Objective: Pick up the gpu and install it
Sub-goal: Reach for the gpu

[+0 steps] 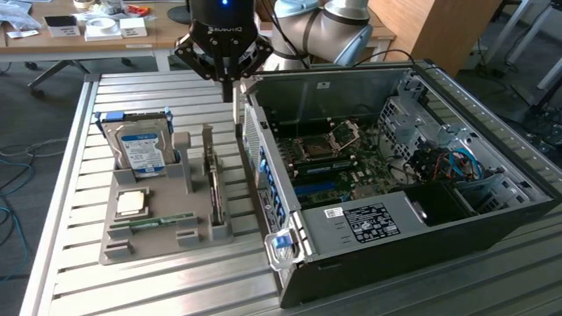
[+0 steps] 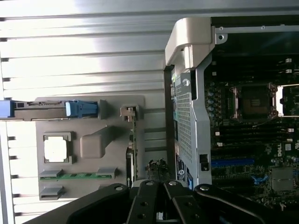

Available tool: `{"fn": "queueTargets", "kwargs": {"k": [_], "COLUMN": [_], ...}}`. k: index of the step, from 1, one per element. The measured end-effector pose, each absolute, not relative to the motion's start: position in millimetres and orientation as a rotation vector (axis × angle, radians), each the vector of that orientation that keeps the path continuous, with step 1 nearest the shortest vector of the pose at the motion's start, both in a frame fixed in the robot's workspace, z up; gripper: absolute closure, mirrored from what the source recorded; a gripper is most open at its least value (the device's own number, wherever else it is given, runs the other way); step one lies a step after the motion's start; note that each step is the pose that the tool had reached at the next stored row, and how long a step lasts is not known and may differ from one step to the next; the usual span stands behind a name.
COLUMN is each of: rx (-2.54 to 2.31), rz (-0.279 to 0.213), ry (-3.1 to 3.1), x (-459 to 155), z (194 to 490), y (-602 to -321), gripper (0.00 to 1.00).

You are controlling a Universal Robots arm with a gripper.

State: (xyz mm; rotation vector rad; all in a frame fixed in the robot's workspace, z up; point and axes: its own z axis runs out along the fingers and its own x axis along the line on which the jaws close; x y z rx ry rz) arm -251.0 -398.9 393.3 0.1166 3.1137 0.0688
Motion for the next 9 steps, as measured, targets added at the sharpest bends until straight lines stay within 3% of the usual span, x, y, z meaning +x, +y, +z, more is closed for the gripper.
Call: {"fn": "queueTargets", "kwargs": {"k": [9], "rx": [0.117], "rz": [0.069], "ry": [3.114], "x": [-263.0], "z": [393.3], "y": [-398.9], "gripper": [0.89]}}
